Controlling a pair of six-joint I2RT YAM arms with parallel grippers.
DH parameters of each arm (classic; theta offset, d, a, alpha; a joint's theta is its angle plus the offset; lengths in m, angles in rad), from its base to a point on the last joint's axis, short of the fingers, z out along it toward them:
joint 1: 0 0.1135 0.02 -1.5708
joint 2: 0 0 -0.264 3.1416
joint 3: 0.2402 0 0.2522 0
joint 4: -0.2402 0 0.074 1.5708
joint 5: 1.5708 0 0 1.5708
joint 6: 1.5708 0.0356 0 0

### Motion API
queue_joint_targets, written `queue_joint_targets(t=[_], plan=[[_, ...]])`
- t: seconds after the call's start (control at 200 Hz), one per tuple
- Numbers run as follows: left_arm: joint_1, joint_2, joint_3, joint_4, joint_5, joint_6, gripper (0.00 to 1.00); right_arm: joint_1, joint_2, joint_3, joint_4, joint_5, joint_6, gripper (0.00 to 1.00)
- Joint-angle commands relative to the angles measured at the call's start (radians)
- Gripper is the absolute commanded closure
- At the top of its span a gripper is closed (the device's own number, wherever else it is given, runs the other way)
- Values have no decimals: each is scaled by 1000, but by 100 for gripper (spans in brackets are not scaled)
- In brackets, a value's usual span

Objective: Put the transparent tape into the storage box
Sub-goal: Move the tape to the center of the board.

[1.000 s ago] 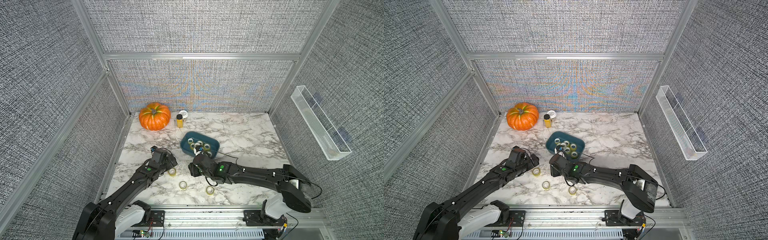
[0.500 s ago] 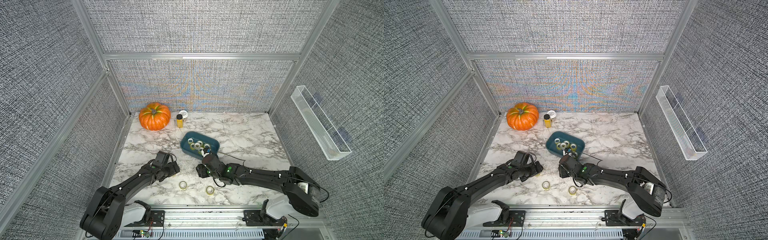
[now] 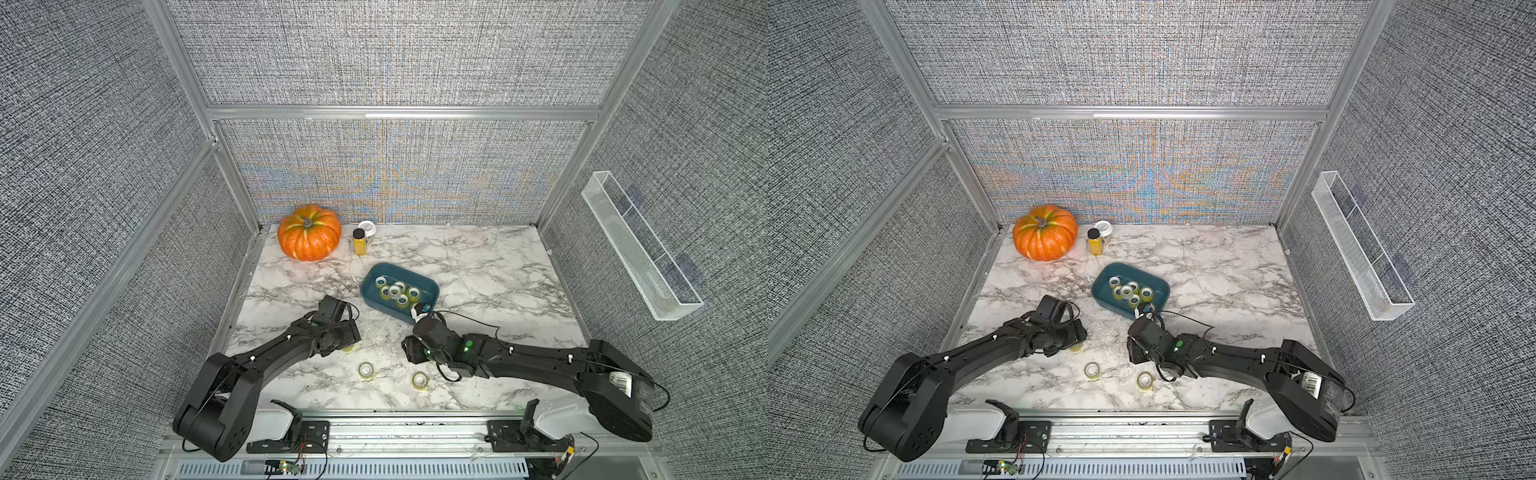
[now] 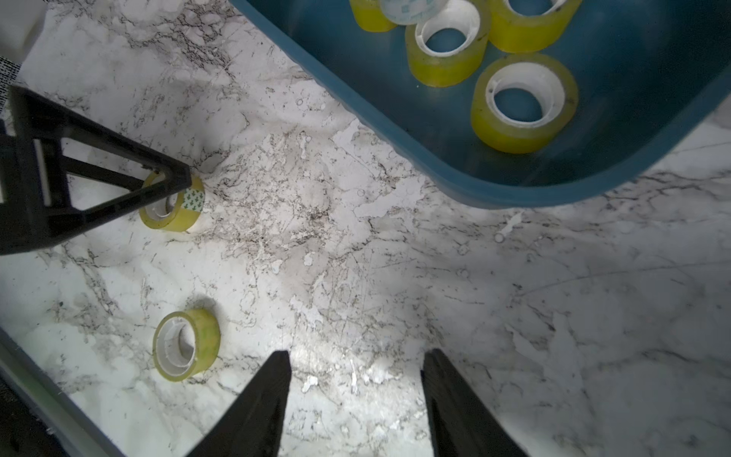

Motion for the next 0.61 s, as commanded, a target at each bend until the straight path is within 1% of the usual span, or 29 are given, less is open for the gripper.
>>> queue_joint_targets(t=[0.0,0.07,0.22,0.315,0.43,0.481,0.601], plan=[[-11,10,17,-84,-10,14,15,-4,-24,-17,24,8,-10,41],[-33,28,32,-71,0,15,14,-5,-39,-30,42,-6,-20,41],[-125,122,99,-56,-3,-6,13,-6,-72,-50,47,-10,-25,41],[-178,153,135,-45,-42,-42,13,-4,-103,-67,54,-14,-32,41],[-187,102,142,-28,-82,-72,10,-3,-127,-76,63,-79,-68,41],[-187,65,149,-48,-128,-80,8,4,-121,-72,65,-108,-81,41],[-182,-25,169,-130,-246,-98,3,40,-80,-54,89,-127,-86,41]])
